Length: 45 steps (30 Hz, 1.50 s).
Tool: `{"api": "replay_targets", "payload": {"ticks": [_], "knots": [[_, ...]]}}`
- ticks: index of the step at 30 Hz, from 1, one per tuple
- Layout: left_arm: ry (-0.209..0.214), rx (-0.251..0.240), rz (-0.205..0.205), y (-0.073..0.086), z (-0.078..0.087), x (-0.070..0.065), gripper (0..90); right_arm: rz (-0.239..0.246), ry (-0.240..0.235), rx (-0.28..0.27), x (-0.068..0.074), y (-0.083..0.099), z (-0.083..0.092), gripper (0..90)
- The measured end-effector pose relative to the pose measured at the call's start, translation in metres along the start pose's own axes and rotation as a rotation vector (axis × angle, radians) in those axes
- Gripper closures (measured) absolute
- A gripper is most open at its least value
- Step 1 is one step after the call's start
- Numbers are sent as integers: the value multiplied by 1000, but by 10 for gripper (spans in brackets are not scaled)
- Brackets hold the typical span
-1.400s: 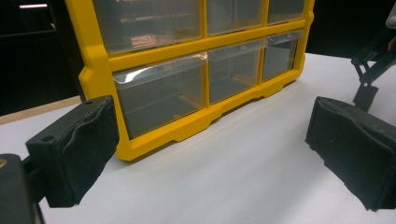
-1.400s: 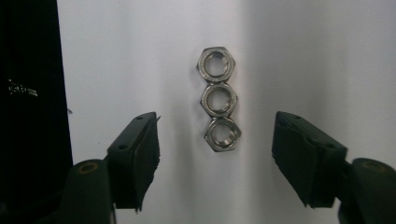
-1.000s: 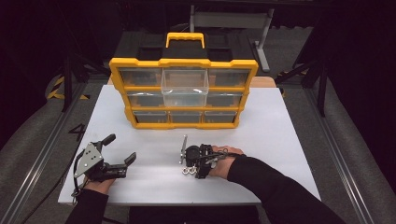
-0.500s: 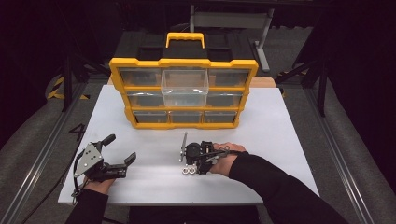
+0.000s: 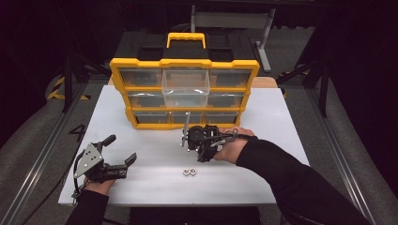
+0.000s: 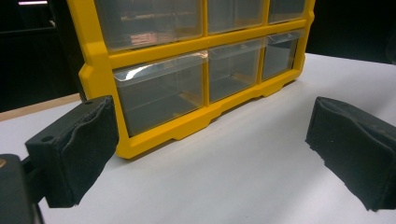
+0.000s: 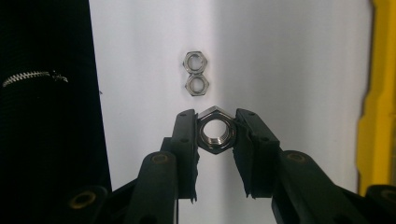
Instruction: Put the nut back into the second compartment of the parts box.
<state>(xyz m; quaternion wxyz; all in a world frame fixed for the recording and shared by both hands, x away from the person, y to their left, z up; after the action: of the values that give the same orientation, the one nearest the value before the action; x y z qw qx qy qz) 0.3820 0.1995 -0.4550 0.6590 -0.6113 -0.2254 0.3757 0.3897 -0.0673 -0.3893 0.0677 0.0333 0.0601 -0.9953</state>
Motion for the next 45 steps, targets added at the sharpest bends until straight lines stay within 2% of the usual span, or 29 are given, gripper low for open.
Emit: {"api": "replay_targets", "payload": {"ticks": [6,13,14,16,17,22,23,25,28,34,38,45], "knots": [[7,5,2,0,0,0,32,-2,23,12,-6,-4,27,699],[6,-2,9,0,0,1,32,4,38,-1,-13,-11,55,700],[6,-2,9,0,0,1,31,4,38,-1,-13,-11,55,700],[5,-2,9,0,0,1,32,5,52,-5,-16,-14,68,699],[4,-1,9,0,0,1,32,5,52,-5,-16,-14,68,699],[2,3,10,0,1,1,31,6,72,-15,-26,-21,91,699],[3,4,9,0,1,1,32,18,77,-20,-28,-22,95,699],[3,1,11,0,1,2,31,2,77,-20,-31,-25,103,699],[2,-1,10,0,1,2,32,5,88,-31,-39,-29,116,700],[0,-1,13,-1,2,3,32,-8,106,-19,-48,-38,135,699],[0,2,13,0,2,3,31,1,115,-20,-54,-45,146,700],[0,-7,14,-1,3,3,31,-12,143,-36,-67,-54,162,700]]}}
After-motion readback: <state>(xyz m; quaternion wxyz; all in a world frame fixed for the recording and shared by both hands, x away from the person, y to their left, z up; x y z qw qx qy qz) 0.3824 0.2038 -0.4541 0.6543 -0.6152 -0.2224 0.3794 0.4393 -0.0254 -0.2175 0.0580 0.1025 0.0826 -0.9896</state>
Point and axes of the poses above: each handheld gripper's, and its own axes: z roughly backward along the jaws, y roughly out of its underside, x roughly to its left, the point moved 7 cm from there along -z, roughly forward along the jaws, and after that the axes turned 12 degrees about z, right-handed, at the moved point
